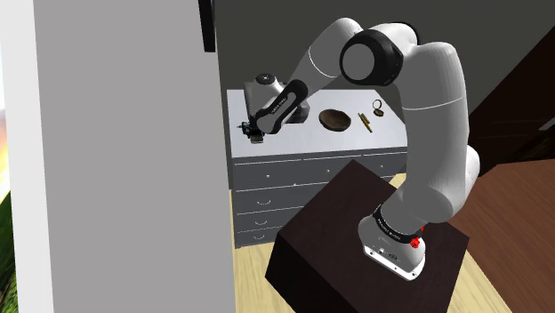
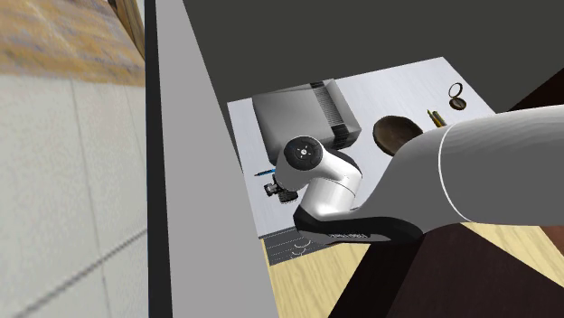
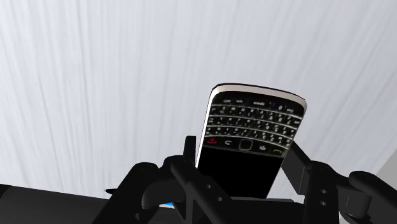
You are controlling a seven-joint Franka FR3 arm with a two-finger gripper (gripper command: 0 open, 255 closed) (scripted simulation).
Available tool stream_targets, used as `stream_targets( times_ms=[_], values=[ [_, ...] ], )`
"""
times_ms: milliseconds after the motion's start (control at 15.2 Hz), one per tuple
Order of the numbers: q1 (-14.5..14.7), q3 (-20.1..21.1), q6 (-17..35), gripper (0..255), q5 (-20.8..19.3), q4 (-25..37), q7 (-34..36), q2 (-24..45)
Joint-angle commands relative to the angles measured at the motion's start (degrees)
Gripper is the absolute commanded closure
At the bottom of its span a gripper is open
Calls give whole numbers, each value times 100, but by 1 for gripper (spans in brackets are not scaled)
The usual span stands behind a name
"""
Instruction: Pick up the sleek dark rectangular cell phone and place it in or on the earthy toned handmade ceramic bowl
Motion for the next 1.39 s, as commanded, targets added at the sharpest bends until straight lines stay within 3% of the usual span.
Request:
stream_targets(
  times_ms=[0,396,1320],
  values=[
    [-1,-5,-3,255,0,1,2,10],
    [-6,-4,-2,255,0,-3,-3,6],
    [-165,215,-695,255,183,-243,-233,-922]
  ],
)
